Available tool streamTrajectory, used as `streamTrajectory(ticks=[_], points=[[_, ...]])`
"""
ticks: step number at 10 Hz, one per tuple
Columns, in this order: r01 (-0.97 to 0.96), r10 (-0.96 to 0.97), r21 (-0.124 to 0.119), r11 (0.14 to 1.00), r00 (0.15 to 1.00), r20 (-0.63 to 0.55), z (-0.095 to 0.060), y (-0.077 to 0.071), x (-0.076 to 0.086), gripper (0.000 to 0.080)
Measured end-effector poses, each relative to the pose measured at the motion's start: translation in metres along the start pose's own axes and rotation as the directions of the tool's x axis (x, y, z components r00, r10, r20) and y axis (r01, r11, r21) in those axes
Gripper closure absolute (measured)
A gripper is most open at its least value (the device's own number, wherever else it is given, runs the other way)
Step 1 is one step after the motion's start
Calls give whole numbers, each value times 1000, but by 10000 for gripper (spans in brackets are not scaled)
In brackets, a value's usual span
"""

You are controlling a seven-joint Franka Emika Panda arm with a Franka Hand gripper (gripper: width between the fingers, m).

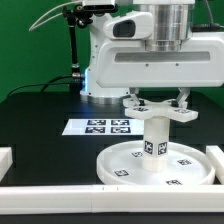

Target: Assemble round table

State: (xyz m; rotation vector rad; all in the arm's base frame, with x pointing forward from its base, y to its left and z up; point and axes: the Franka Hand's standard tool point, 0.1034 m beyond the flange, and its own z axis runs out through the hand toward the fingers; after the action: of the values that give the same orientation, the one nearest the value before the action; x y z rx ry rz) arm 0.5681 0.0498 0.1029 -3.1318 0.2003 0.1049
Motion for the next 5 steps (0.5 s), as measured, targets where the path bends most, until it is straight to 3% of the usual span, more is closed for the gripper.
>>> streamTrajectory(ticks=[5], points=[[-299,299,7,954,954,4,1,-1,0,350]])
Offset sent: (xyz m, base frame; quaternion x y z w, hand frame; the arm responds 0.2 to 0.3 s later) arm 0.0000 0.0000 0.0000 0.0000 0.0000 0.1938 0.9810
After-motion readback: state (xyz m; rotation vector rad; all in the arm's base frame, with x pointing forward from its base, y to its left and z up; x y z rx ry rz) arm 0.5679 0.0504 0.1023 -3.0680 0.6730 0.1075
